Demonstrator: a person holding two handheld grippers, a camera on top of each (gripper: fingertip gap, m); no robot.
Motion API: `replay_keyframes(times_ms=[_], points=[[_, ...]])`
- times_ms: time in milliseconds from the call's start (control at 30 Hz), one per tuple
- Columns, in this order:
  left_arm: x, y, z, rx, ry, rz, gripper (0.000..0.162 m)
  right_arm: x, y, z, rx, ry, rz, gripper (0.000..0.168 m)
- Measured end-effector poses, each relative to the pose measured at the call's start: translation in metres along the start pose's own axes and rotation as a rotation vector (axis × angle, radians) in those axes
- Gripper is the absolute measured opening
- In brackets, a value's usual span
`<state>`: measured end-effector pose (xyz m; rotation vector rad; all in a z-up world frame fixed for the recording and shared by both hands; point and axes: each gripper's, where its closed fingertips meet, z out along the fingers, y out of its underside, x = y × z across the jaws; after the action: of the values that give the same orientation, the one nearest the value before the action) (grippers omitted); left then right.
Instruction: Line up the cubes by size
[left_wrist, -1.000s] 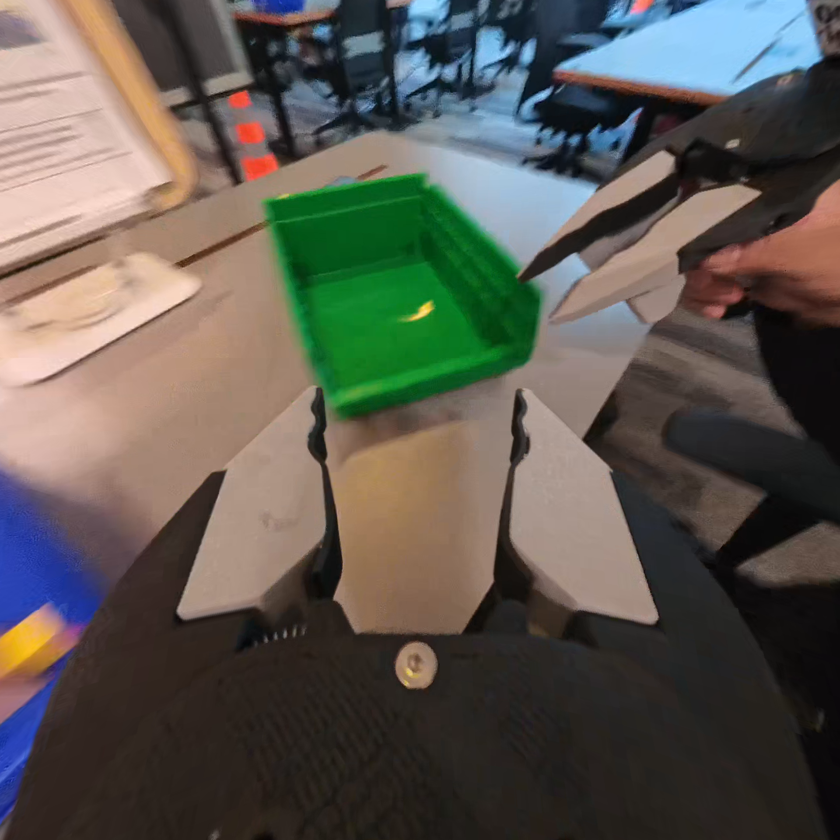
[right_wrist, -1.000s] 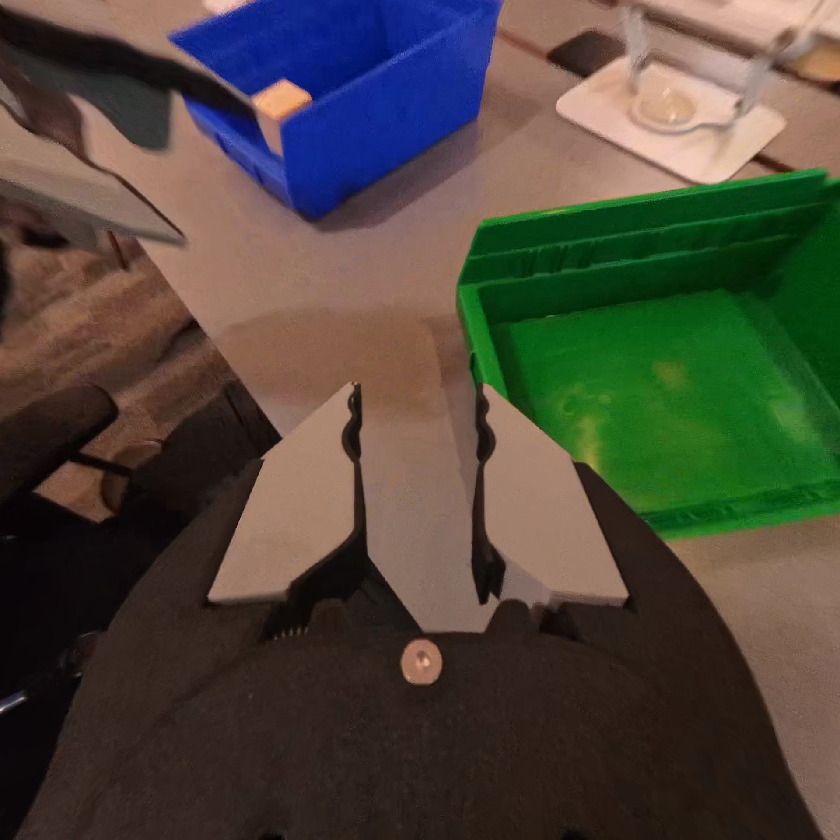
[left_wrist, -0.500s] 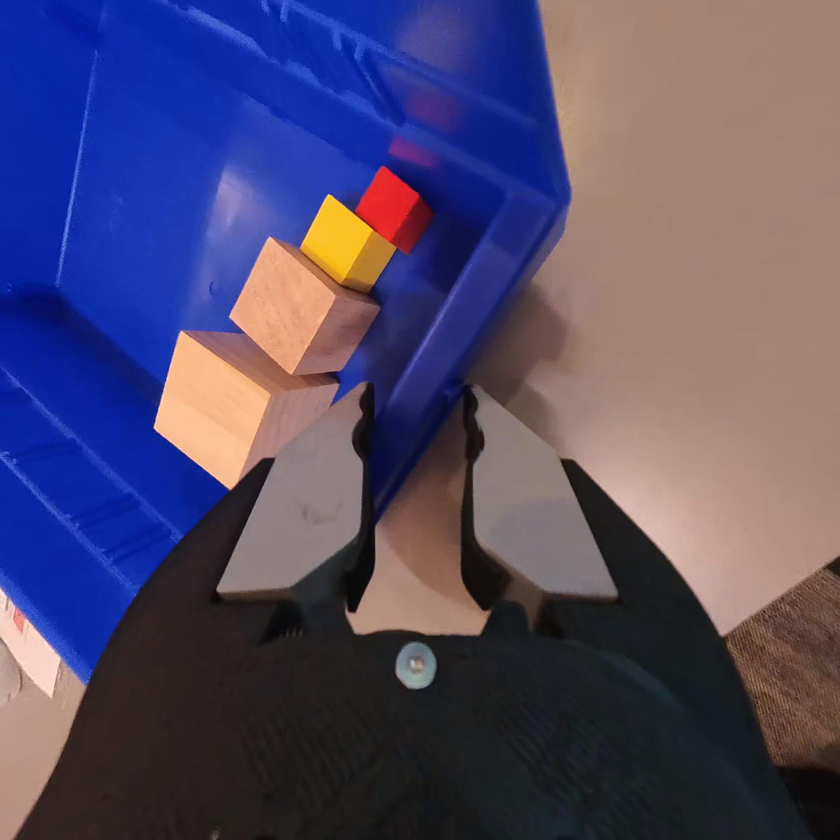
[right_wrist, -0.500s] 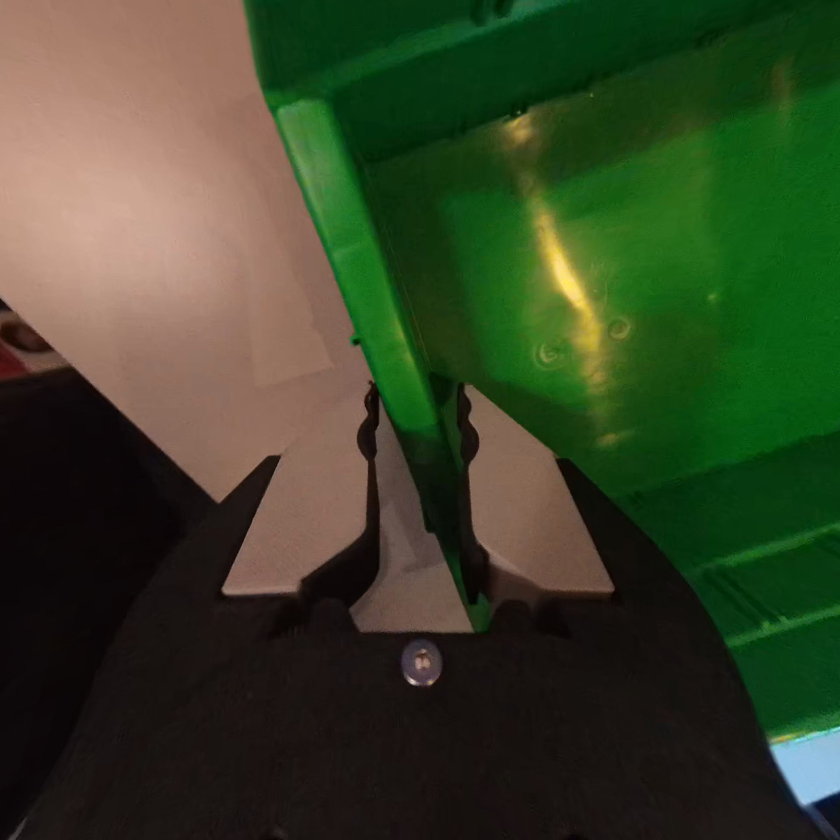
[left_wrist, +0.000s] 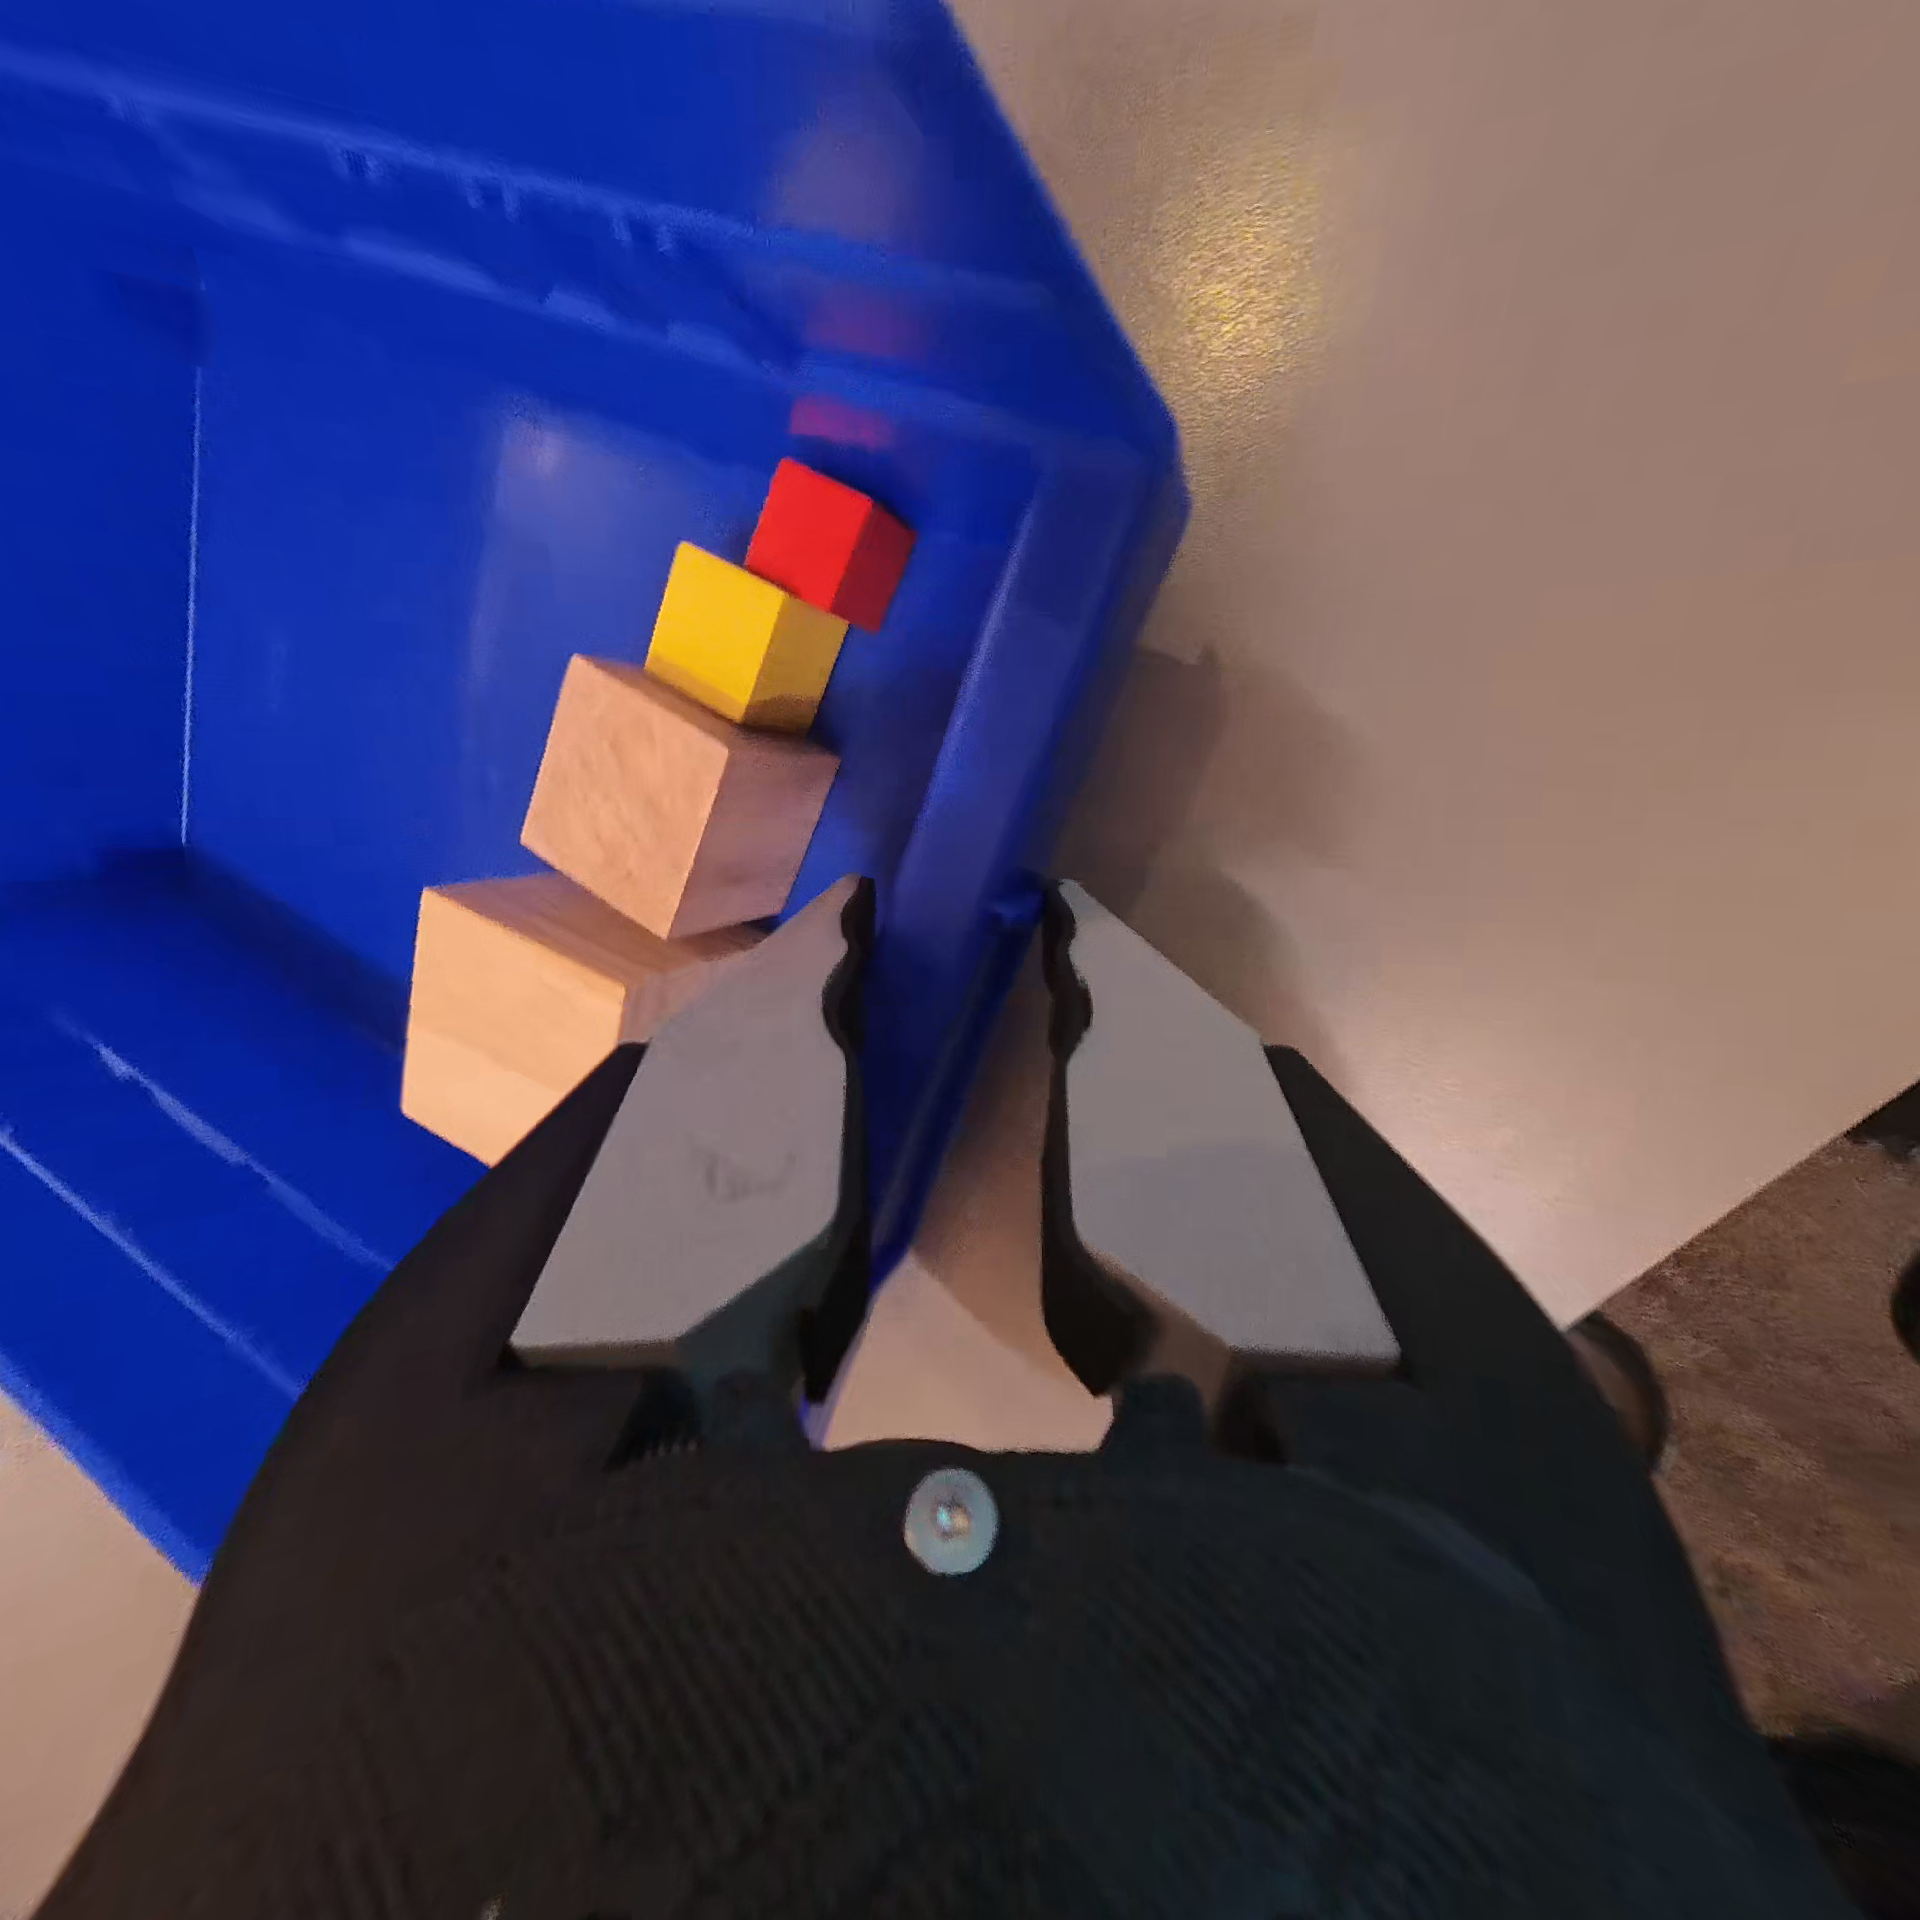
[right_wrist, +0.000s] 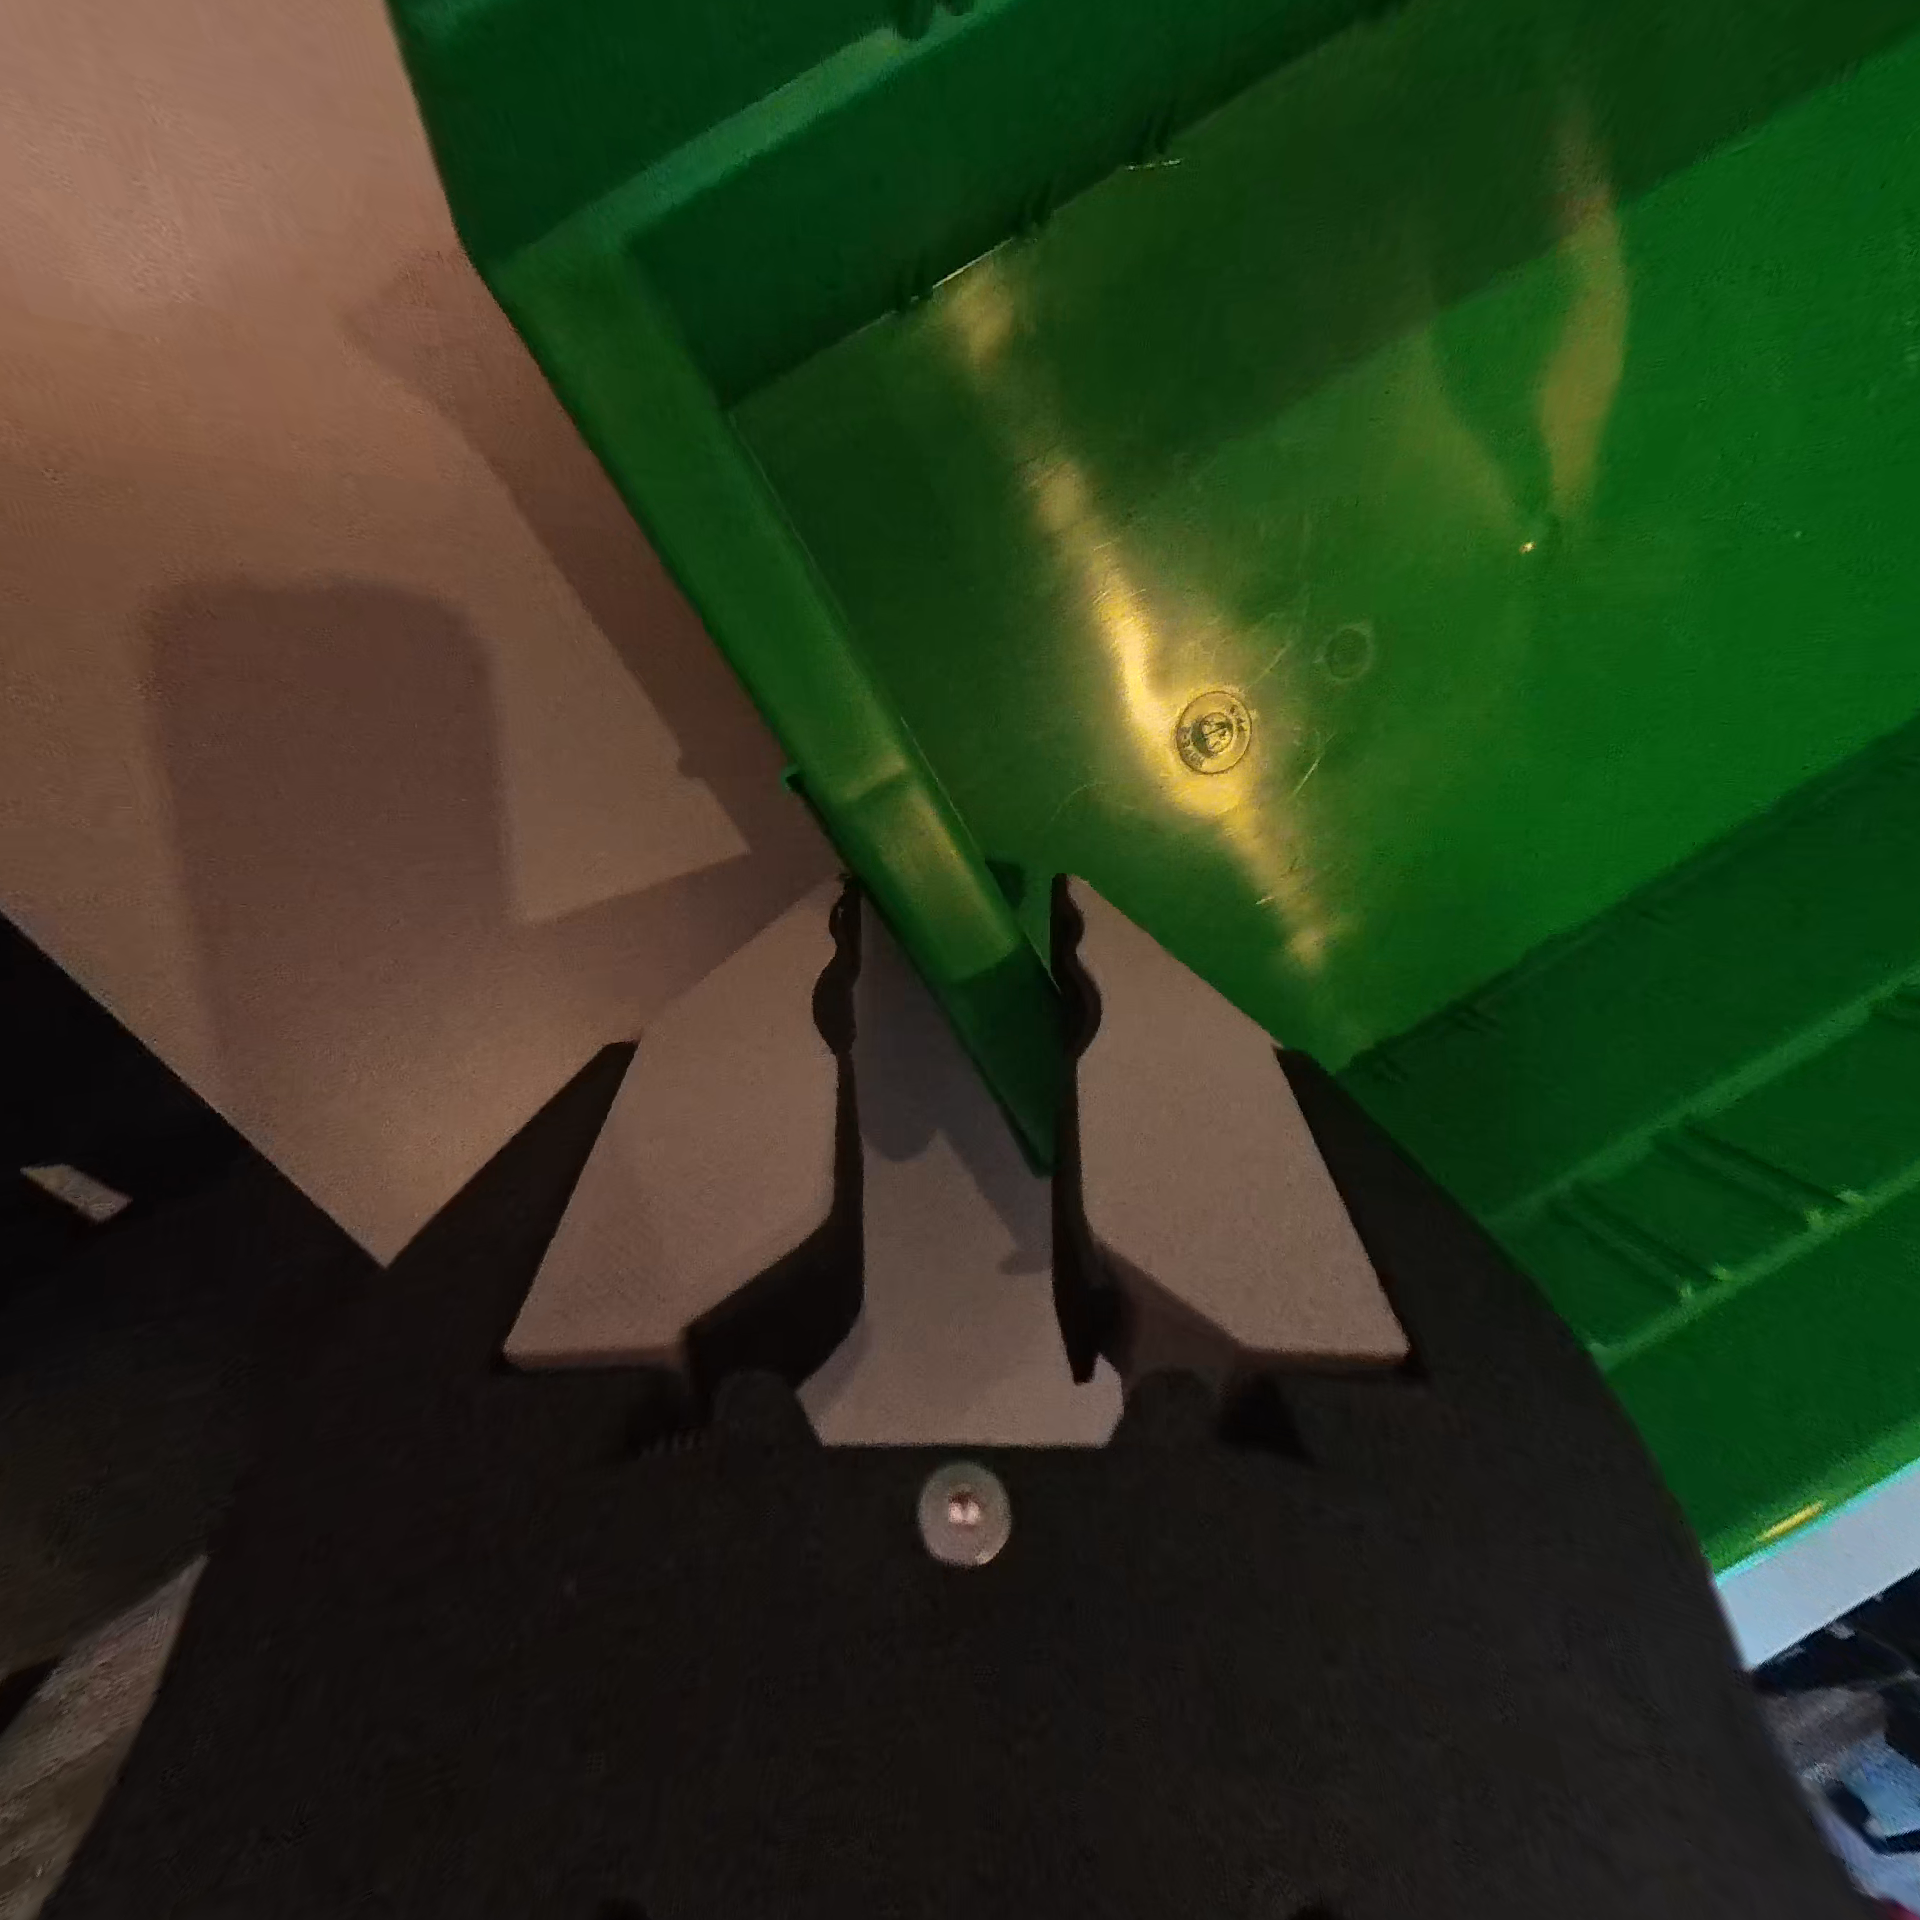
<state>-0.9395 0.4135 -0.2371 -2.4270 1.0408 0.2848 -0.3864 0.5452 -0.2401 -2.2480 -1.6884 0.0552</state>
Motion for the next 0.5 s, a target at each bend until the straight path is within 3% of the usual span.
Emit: replay_keyframes(times_ms=[133, 300, 367, 500], points=[[0.0, 0.002, -0.002, 0.046, 0.078, 0.1, 0.027, 0.002, 0.005, -0.004, 0.053, -0.026, -0.013, 0.034], [-0.009, 0.031, -0.011, 0.064, 0.147, 0.115, 0.03, 0.007, 0.011, -0.018, 0.144, -0.041, 0.05, 0.037], [-0.011, 0.032, -0.026, 0.142, 0.161, 0.031, 0.039, -0.01, -0.019, -0.047, 0.314, -0.071, 0.06, 0.04], [-0.022, 0.001, -0.094, 0.517, 0.095, -0.214, 0.047, -0.064, -0.107, -0.12, 0.715, -0.072, 0.0, 0.044]])
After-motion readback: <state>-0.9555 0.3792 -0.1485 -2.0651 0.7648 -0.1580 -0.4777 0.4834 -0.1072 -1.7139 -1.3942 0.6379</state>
